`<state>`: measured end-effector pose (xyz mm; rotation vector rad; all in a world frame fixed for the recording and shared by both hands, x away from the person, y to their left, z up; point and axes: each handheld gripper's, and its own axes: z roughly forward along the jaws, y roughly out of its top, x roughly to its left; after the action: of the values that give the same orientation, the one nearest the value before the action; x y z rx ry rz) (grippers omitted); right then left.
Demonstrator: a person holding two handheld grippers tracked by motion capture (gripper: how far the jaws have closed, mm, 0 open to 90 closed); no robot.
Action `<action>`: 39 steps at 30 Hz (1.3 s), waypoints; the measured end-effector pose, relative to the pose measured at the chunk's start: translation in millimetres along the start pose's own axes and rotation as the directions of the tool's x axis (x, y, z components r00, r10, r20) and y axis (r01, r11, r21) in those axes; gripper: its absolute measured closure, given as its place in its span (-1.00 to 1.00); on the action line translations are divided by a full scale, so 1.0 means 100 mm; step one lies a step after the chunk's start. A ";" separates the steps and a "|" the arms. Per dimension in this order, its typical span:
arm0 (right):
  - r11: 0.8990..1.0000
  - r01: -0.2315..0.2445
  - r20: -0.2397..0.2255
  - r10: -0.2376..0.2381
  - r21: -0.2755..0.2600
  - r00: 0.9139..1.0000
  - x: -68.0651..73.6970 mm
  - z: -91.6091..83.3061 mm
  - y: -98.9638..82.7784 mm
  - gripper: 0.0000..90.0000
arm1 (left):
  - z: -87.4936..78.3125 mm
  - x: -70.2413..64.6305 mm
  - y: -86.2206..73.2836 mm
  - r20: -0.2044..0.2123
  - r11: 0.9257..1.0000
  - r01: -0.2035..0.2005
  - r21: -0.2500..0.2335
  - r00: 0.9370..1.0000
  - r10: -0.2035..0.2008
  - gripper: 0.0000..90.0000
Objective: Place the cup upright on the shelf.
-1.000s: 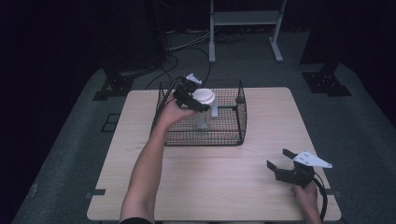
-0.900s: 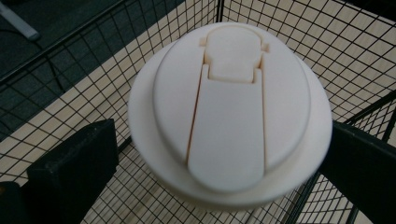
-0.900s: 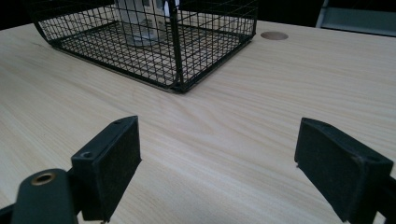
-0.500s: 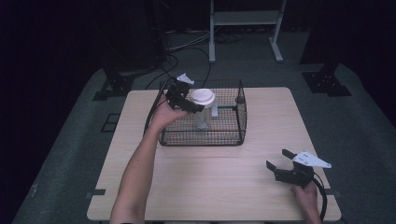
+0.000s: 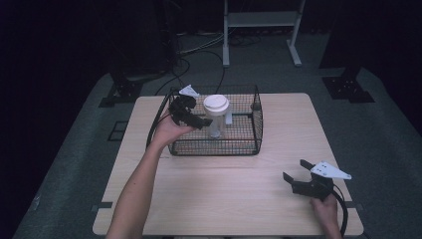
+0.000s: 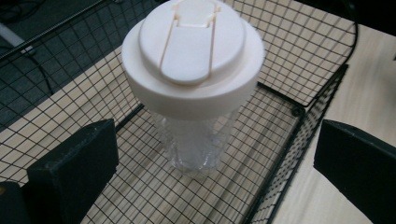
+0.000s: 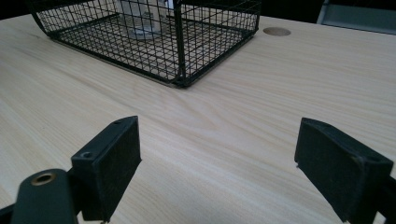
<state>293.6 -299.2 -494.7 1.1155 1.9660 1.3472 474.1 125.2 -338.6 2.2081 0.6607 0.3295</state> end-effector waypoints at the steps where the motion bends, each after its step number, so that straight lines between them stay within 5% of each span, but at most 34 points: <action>1: 1.000 0.000 0.002 0.000 0.002 1.000 0.00 0.00 0.00 -0.70 | -0.02 -0.02 0.00 0.000 1.000 -0.007 -0.002 1.000 0.007 -1.00; 14: 1.000 0.017 0.008 -0.017 0.018 1.000 0.03 0.01 0.00 -0.70 | -0.22 -0.24 -0.10 0.020 0.998 -0.058 -0.033 0.998 0.059 -1.00; 39: 0.998 0.046 0.023 -0.047 0.038 0.999 0.05 0.03 0.00 -0.70 | -0.43 -0.51 -0.53 0.054 0.994 -0.067 -0.088 0.996 0.072 -1.00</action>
<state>293.4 -292.9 -495.8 1.0916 1.9958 1.2722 394.4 152.6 -352.0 2.1532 0.5302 0.3225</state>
